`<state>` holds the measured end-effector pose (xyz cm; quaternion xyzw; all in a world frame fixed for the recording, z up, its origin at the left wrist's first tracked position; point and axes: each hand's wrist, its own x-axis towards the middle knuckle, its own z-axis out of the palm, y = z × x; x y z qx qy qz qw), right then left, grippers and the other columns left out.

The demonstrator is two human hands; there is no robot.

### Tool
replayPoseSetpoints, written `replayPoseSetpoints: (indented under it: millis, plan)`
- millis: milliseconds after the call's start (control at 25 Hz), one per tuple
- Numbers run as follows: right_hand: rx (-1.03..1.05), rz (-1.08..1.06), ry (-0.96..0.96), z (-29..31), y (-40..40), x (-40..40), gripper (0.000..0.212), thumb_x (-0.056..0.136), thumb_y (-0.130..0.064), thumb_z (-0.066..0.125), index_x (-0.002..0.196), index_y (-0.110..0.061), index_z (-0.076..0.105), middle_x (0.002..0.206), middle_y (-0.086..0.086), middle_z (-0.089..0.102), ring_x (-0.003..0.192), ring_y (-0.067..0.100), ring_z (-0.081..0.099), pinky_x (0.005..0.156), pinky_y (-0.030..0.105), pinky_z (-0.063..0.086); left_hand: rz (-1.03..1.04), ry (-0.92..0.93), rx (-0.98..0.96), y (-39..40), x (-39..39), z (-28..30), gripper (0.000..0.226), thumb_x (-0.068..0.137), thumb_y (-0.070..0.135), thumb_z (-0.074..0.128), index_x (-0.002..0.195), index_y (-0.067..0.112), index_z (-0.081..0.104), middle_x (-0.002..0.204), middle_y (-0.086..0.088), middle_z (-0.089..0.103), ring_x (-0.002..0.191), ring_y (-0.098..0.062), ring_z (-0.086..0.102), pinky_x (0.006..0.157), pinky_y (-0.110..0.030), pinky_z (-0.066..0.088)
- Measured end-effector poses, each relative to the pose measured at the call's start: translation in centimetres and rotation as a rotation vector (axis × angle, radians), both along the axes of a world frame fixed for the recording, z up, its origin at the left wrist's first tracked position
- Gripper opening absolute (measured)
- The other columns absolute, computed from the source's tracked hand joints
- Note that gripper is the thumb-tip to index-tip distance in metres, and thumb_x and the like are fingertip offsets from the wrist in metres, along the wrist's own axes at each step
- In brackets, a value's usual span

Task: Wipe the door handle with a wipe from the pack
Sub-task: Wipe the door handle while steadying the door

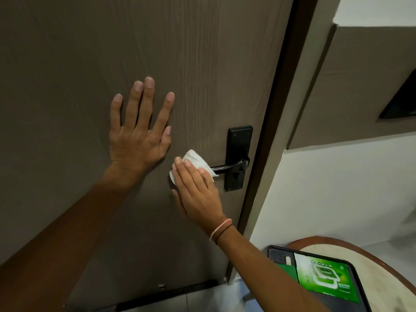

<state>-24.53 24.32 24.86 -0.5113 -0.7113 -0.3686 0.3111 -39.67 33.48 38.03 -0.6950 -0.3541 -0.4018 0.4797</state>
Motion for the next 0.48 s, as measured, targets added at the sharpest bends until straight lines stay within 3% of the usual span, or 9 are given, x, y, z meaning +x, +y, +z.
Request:
replayPoseSetpoints:
  millis: [160,320,480]
  plan:
    - [-0.015,0.011,0.000,0.4,-0.2,3.4,0.079,0.106,-0.046,0.040,0.165,-0.008,0.004,0.175,0.010,-0.006,0.163,0.023,-0.001,0.133,0.041,-0.002,0.005,0.012,0.021,-0.1,0.0,0.1,0.067,0.109,0.037,0.043,0.169,0.019,0.021,0.163,-0.026,0.039,0.162,-0.028,-0.005,0.131,-0.050,-0.001]
    - [-0.001,-0.161,0.276,-0.1,-1.4,7.7,0.087,0.103,-0.062,0.036,0.165,-0.011,0.001,0.174,0.008,-0.001,0.163,0.022,-0.006,0.133,0.036,-0.003,0.001,0.026,0.047,0.1,0.2,0.0,0.067,0.108,0.036,0.044,0.169,0.019,0.021,0.162,-0.026,0.040,0.154,-0.037,0.024,0.131,-0.050,-0.001]
    - [-0.035,-0.174,0.508,-1.3,-1.9,6.0,0.092,0.101,-0.065,0.038,0.165,-0.013,-0.003,0.175,0.001,-0.016,0.163,0.023,-0.009,0.133,0.033,-0.001,-0.006,0.007,0.044,0.5,0.1,-0.1,0.065,0.109,0.037,0.041,0.169,0.019,0.023,0.164,-0.025,0.037,0.162,-0.029,0.000,0.131,-0.051,0.001]
